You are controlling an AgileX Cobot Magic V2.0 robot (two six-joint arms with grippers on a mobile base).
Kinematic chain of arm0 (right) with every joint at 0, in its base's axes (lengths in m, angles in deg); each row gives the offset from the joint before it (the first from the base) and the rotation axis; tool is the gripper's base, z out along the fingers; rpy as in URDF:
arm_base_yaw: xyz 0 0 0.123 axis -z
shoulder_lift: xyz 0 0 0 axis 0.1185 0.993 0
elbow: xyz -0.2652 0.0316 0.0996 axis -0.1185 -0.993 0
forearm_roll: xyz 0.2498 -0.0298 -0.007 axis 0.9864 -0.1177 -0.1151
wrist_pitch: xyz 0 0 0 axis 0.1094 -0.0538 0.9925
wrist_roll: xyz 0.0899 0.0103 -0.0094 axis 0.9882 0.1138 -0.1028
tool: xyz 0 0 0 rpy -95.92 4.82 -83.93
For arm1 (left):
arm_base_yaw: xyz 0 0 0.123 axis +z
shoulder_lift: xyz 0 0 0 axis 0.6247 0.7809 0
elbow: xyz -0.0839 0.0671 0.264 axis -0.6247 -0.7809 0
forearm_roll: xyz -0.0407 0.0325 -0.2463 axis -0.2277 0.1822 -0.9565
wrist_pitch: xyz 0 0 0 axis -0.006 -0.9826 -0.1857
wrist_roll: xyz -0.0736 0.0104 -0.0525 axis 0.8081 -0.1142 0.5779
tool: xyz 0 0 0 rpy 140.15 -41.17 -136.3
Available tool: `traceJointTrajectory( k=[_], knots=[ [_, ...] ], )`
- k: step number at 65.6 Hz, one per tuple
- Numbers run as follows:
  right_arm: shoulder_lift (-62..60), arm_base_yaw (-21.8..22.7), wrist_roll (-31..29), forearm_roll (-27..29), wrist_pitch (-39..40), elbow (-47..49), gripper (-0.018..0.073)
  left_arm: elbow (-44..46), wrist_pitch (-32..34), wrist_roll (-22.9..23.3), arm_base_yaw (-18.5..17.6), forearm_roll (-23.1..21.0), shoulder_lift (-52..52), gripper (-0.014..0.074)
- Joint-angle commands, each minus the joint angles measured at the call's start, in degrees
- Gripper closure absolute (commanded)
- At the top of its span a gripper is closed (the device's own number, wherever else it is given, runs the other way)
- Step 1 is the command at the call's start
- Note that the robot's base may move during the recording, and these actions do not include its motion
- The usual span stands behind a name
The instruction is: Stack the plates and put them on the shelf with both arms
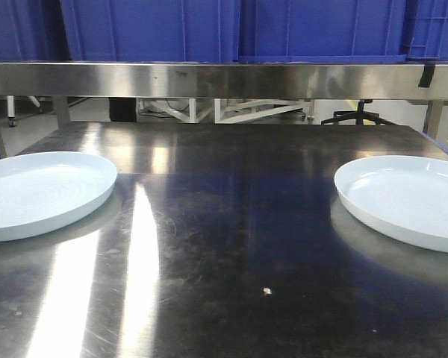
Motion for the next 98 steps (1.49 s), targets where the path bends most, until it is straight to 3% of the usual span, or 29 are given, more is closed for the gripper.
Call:
traceJointTrajectory(
  k=[1, 43, 51, 58, 68, 78, 86, 98],
  knots=[
    [-1.03, 0.31, -0.09, 0.25, 5.01, -0.07, 0.0505, -0.1, 4.98, 0.71, -0.19, -0.51, -1.13, 0.0504],
    [-1.03, 0.31, -0.09, 0.25, 5.01, -0.07, 0.0505, -0.1, 4.51, 0.71, -0.19, -0.51, -1.13, 0.0504],
    [-1.03, 0.31, -0.09, 0.25, 5.01, -0.07, 0.0505, 3.19, 3.33, 0.71, -0.19, -0.24, 0.93, 0.0504],
    [-1.03, 0.31, -0.09, 0.25, 5.01, -0.07, 0.0505, 13.67, -4.42, 0.71, -0.31, 2.26, 9.13, 0.0504],
    [-1.03, 0.31, -0.09, 0.25, 5.01, -0.07, 0.0505, 33.42, -17.73, 0.61, -0.57, 9.31, 25.95, 0.0504],
    [-1.03, 0.31, -0.09, 0.25, 5.01, -0.07, 0.0505, 50.61, -31.82, -2.69, -0.57, 10.62, 43.05, 0.0504],
    [-1.03, 0.31, -0.09, 0.25, 5.01, -0.07, 0.0505, 56.7, -38.33, -3.94, -0.57, 10.63, 50.45, 0.0504],
    [-1.03, 0.31, -0.09, 0.25, 5.01, -0.07, 0.0505, 57.67, -39.2, -4.12, -0.57, 9.5, 53.83, 0.0504]
  ],
)
